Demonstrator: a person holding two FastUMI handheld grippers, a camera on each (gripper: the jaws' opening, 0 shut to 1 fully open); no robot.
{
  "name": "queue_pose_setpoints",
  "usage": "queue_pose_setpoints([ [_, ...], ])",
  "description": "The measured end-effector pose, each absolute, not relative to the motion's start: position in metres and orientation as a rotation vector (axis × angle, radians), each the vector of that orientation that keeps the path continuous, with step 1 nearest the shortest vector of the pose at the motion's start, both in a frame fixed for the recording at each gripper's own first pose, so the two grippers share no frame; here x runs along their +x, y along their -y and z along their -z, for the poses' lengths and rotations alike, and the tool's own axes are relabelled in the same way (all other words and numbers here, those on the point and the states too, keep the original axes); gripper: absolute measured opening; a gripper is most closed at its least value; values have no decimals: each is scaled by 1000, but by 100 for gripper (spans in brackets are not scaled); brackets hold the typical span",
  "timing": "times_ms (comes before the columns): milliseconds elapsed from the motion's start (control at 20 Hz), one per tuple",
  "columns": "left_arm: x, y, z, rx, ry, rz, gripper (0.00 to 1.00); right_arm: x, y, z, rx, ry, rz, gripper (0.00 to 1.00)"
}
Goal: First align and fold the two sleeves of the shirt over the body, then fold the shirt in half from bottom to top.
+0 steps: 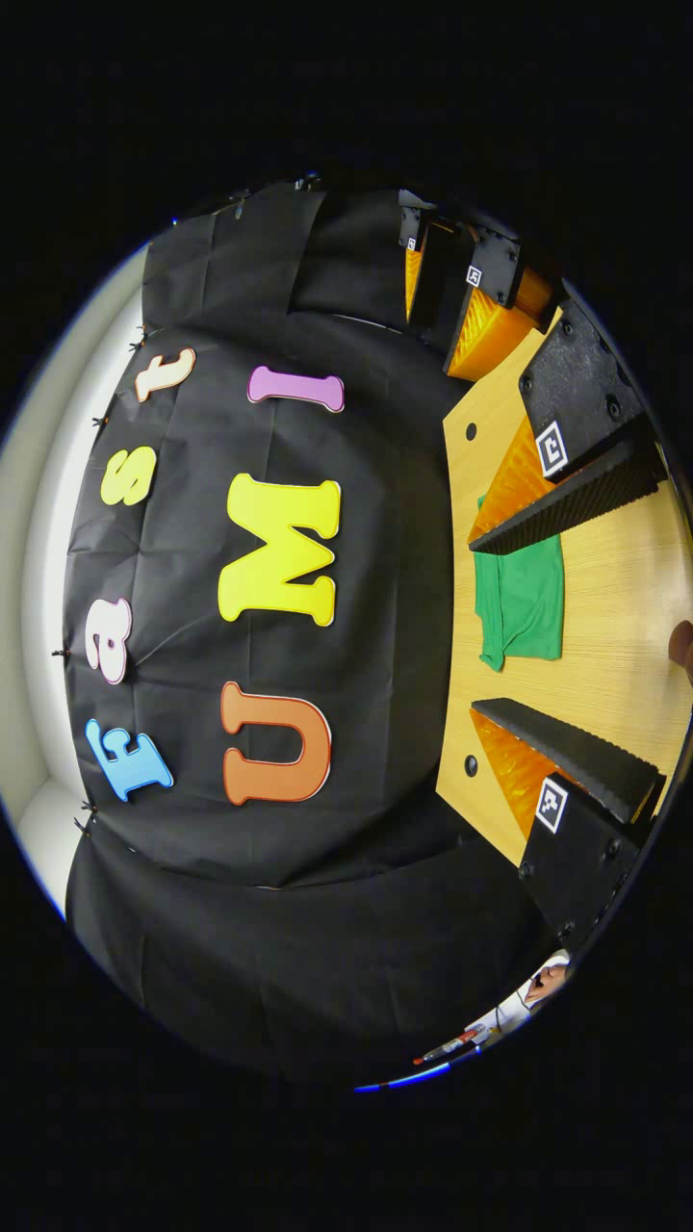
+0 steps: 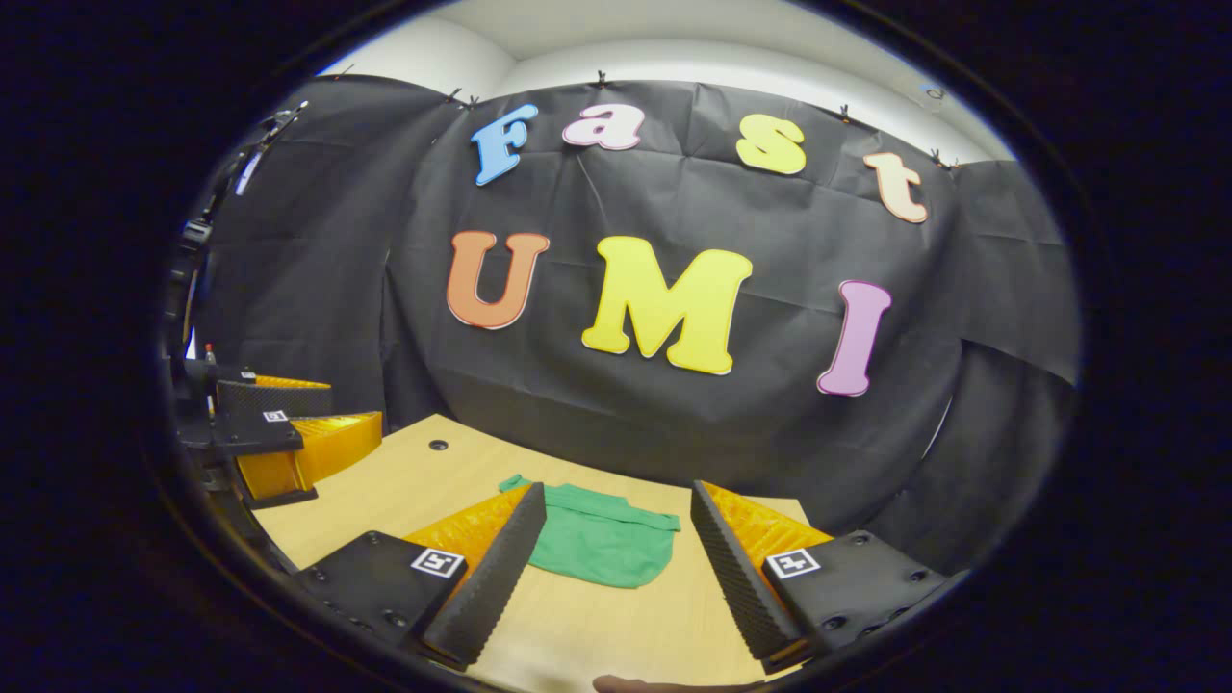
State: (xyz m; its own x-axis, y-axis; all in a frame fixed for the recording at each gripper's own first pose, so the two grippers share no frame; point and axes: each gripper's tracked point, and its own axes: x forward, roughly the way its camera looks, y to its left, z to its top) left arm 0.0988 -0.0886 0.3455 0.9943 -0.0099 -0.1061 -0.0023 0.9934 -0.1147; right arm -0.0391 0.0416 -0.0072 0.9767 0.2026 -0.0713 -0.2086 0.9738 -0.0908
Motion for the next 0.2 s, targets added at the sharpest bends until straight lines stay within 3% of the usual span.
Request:
queue_pose_setpoints([
  [200,102,94,-342,-121,-110,20,97,-35,-39,5,-102,-65,-200,98],
])
